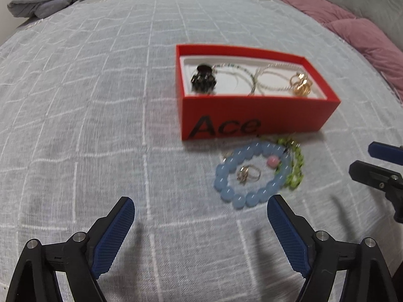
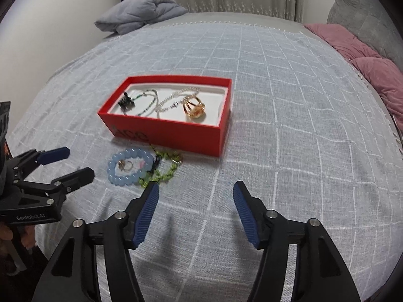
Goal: Organize jewelry
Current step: 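Move the left tool back toward the light-blue bead bracelet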
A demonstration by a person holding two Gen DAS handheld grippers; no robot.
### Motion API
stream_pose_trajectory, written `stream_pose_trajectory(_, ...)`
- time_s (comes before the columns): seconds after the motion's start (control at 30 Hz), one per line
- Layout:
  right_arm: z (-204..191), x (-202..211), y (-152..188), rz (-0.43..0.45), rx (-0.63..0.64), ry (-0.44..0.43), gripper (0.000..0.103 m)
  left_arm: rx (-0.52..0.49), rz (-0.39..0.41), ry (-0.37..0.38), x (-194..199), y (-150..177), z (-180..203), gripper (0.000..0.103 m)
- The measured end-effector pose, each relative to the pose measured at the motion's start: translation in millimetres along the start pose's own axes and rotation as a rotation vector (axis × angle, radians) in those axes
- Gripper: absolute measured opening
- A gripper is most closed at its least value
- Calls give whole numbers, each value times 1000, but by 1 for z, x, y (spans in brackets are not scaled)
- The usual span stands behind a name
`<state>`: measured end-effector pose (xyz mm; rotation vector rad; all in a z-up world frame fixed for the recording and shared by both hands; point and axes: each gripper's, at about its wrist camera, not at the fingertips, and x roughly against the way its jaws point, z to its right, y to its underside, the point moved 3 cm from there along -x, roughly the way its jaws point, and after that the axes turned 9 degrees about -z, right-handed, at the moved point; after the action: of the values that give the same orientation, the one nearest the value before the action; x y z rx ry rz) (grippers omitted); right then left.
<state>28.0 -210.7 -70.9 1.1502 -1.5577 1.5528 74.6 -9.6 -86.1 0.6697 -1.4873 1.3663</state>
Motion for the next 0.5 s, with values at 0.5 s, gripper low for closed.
stream_pose_trajectory(0.5,7,-23,15,-70,-6,62,67,-15,-31,23,-17,8,0,89)
